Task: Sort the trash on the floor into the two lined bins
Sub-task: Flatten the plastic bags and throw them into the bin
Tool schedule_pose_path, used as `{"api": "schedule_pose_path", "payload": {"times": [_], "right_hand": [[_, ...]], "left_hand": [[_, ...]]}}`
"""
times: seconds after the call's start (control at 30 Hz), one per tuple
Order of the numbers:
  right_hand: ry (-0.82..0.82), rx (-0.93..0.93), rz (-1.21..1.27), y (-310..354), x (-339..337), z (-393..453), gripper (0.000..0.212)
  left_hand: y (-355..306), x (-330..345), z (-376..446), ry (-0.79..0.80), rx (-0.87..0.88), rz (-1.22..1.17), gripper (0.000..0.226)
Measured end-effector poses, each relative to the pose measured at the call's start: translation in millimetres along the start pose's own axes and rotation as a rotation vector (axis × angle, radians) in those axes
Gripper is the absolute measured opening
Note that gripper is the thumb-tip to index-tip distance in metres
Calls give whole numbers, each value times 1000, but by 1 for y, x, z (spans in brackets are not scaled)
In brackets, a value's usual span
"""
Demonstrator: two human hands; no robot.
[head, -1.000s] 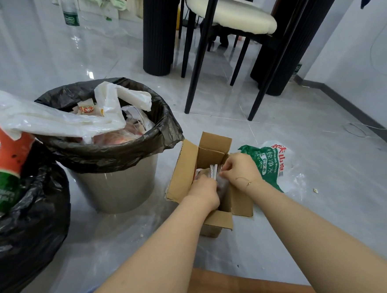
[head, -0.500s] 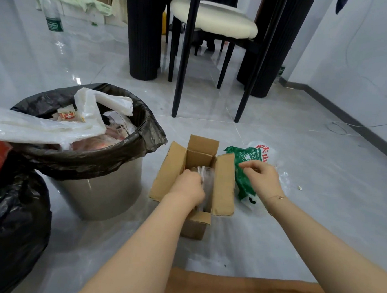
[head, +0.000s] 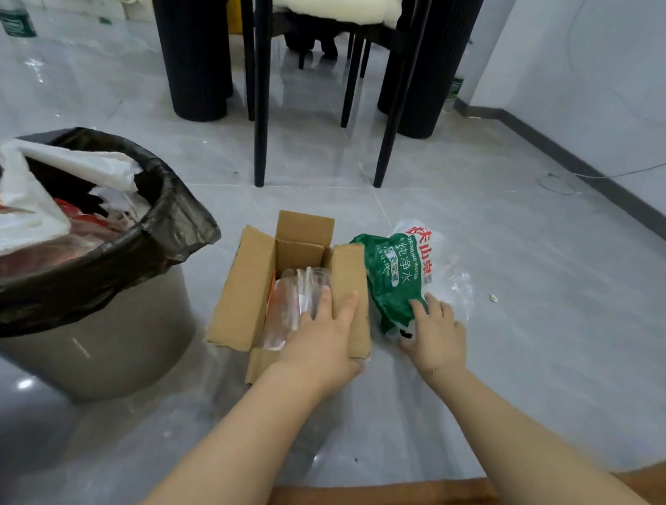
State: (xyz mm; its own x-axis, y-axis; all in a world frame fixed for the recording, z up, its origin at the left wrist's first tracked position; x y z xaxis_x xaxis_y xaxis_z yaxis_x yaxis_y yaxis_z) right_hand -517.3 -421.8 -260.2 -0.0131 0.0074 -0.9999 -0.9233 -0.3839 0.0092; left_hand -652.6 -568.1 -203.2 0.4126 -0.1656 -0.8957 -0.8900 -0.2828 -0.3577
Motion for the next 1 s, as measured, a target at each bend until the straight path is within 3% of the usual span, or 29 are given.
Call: {"api": "schedule_pose_path", "payload": {"times": [0.1, 0.33, 0.47, 0.53, 0.63, 0.77, 0.83, 1.0], "right_hand": [[-54, -34, 7, -2, -4, 1, 28], [-227, -44, 324, -38, -43, -39, 32], [-310, 86, 769, -69, -75, -80, 21], [-311, 168, 1059, -82, -85, -98, 33], [-372, 258, 1483, -100, -111, -126, 30], [-411, 349, 1942, -119, -128, -153, 17], [-321, 313, 2067, -120, -124, -158, 10], [-88, 249, 2423, -91, -113, -165, 37]], "left_hand": [[-4, 1, 3, -28, 12, 7, 90], [-5, 2, 3, 10, 32, -100, 92], [-14, -11, -8, -52, 103, -205, 97], [-23, -22, -17, -149, 159, -239, 92], [-39, -37, -36, -259, 227, -422, 83], [-41, -45, -51, -289, 182, -770, 86], [-39, -43, -54, -226, 105, -956, 97], [-52, -24, -63, 144, 51, -1520, 142]]}}
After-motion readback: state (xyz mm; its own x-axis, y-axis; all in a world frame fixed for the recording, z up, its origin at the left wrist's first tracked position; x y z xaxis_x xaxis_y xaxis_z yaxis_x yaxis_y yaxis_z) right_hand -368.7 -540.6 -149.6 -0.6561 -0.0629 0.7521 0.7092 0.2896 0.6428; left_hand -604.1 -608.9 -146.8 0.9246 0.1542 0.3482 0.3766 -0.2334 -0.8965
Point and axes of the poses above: each hand's wrist, its own z-axis towards the middle knuckle, its own x-axis out of the palm, y = z × x, the point moved 7 cm from there along z, towards the middle knuckle, and after that the axes turned 3 degrees about z, right-handed, at the moved point
